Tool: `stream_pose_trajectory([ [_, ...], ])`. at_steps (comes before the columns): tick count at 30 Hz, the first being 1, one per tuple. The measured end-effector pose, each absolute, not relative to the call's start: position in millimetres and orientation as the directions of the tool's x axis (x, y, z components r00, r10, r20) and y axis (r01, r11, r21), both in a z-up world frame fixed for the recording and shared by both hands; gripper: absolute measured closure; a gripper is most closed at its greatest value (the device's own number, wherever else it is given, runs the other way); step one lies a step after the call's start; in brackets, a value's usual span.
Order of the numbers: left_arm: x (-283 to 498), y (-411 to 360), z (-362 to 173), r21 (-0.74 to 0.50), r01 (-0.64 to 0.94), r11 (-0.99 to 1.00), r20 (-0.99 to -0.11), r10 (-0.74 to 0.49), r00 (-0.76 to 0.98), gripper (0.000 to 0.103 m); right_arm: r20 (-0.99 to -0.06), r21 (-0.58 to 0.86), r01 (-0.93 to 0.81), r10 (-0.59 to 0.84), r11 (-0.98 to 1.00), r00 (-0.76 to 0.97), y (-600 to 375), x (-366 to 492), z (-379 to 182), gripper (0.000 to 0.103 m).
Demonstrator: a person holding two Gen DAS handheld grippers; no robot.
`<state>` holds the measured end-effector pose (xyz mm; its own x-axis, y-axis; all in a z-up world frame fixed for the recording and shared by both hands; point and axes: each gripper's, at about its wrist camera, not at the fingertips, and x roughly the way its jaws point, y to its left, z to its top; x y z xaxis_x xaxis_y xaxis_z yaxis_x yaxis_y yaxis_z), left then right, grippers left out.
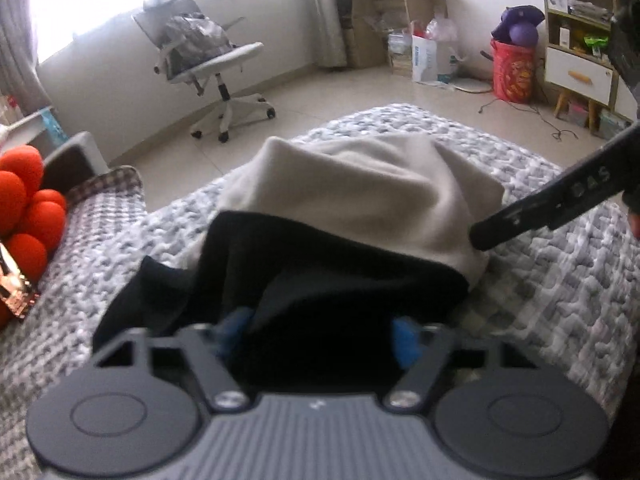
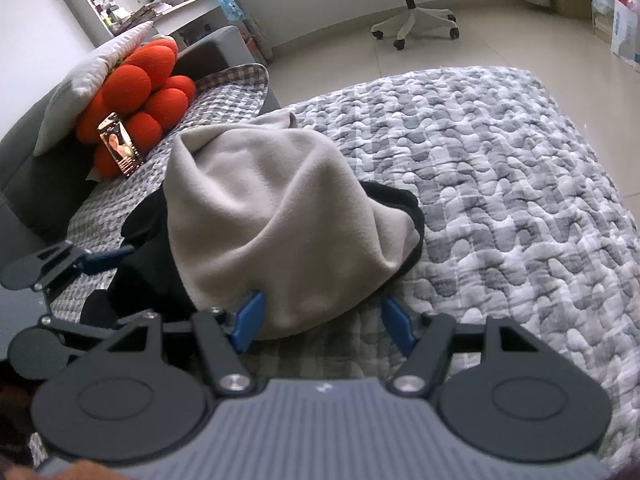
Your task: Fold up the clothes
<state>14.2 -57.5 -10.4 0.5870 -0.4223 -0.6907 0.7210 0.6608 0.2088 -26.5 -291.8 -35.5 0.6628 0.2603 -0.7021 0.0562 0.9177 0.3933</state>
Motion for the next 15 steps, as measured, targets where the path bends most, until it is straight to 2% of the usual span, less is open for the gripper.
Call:
stream_pose_trajectory([
  [2, 16, -59, -9, 0.196, 0.712, 0.674, -0.689, -0.422, 0.589, 0.072, -0.705, 0.397, 0.064, 0.259, 0.916, 0.660, -292, -25, -38, 0.034],
  [6, 17, -51, 1, 0.152, 0.672, 0.725, -0.657, -0.434, 0.616, 0.089, -0.703, 0.403, 0.073, 0.258, 0.912, 0.662, -292, -24, -40, 0.034],
  [8, 19, -45, 10, 0.094, 0.653, 0.752, -0.637, -0.458, 0.620, 0.095, -0.699, 0.397, 0.068, 0.254, 0.915, 0.668, -292, -25, -37, 0.034],
  [15, 25, -22, 48, -0.091, 0.566, 0.820, -0.546, -0.516, 0.660, 0.096, -0.665, 0.378, 0.045, 0.237, 0.925, 0.708, -292, -27, -20, 0.034],
])
